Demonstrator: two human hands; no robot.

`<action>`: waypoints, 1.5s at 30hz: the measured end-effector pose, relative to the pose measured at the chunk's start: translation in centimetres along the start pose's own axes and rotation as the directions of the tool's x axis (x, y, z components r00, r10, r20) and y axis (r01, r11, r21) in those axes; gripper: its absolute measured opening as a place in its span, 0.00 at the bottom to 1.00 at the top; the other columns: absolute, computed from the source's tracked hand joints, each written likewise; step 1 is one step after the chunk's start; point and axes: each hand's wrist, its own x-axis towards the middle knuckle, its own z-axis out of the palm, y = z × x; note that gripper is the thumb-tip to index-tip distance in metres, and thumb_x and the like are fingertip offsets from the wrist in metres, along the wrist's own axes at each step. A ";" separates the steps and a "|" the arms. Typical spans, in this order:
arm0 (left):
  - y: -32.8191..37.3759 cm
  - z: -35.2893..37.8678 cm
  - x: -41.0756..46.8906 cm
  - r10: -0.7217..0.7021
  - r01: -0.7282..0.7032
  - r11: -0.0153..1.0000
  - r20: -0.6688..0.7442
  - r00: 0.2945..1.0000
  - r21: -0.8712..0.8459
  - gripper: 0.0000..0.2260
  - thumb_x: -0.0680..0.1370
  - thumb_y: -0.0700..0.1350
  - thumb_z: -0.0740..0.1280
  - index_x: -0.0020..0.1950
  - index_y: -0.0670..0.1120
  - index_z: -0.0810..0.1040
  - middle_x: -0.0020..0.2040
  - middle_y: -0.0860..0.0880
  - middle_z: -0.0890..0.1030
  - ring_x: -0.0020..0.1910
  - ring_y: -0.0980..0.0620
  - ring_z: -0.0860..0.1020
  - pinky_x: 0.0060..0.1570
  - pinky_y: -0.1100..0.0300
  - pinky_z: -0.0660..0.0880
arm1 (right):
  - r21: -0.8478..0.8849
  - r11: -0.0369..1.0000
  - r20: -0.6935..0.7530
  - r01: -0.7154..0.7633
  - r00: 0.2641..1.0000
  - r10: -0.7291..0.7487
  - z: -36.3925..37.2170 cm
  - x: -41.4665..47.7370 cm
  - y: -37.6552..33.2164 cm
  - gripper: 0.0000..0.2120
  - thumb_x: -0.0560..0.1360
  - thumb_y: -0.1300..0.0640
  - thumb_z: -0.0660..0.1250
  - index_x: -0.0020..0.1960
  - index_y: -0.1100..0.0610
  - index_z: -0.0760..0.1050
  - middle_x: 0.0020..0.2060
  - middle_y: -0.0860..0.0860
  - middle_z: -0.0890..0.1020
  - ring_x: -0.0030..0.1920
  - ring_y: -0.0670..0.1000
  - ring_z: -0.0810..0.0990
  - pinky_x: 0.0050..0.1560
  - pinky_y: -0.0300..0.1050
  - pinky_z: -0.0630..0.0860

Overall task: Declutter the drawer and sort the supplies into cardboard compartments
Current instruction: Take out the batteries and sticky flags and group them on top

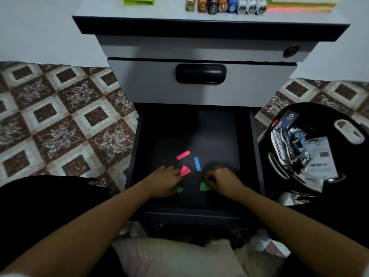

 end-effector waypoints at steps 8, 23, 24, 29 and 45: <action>-0.3 0.0 0.0 0.018 -0.018 0.999 0.005 1.000 0.037 0.20 0.77 0.48 0.61 0.68 0.46 0.67 0.66 0.47 0.68 0.65 0.47 0.65 0.61 0.54 0.62 | -0.112 0.988 0.084 0.102 0.992 -0.093 0.1 -0.7 0.2 0.11 0.77 0.56 0.62 0.58 0.55 0.75 0.57 0.53 0.78 0.57 0.53 0.77 0.58 0.51 0.74; -0.2 0.4 0.4 0.017 -0.016 0.999 -0.006 1.000 0.050 0.13 0.78 0.47 0.60 0.61 0.45 0.71 0.63 0.47 0.72 0.62 0.47 0.68 0.57 0.54 0.63 | -0.210 0.973 0.055 0.098 0.995 -0.088 0.8 -0.9 0.1 0.09 0.77 0.56 0.61 0.54 0.60 0.73 0.55 0.56 0.74 0.57 0.56 0.72 0.57 0.50 0.71; -0.1 0.4 0.4 0.018 -0.018 0.998 0.002 1.000 0.055 0.13 0.78 0.47 0.60 0.61 0.45 0.71 0.63 0.48 0.73 0.62 0.47 0.68 0.57 0.54 0.63 | -0.201 0.974 0.059 0.101 0.994 -0.091 0.8 -1.0 0.0 0.08 0.77 0.57 0.61 0.53 0.60 0.72 0.55 0.56 0.75 0.56 0.56 0.73 0.56 0.49 0.71; -0.3 0.3 0.5 -0.004 0.004 0.999 0.000 1.000 0.052 0.12 0.78 0.47 0.60 0.61 0.47 0.70 0.62 0.49 0.75 0.62 0.48 0.70 0.57 0.54 0.62 | -0.135 0.988 0.073 0.080 0.995 -0.070 0.9 -1.0 0.0 0.08 0.76 0.58 0.61 0.54 0.59 0.72 0.54 0.56 0.76 0.54 0.56 0.75 0.55 0.47 0.72; 1.5 -2.6 1.1 -0.399 0.135 -0.486 0.357 0.845 -0.863 0.08 0.74 0.36 0.68 0.40 0.47 0.74 0.33 0.50 0.77 0.29 0.58 0.74 0.25 0.68 0.69 | 0.936 0.242 0.208 -0.255 0.957 0.202 -2.7 -0.1 -3.8 0.06 0.73 0.63 0.69 0.44 0.54 0.75 0.35 0.49 0.79 0.34 0.43 0.77 0.31 0.32 0.72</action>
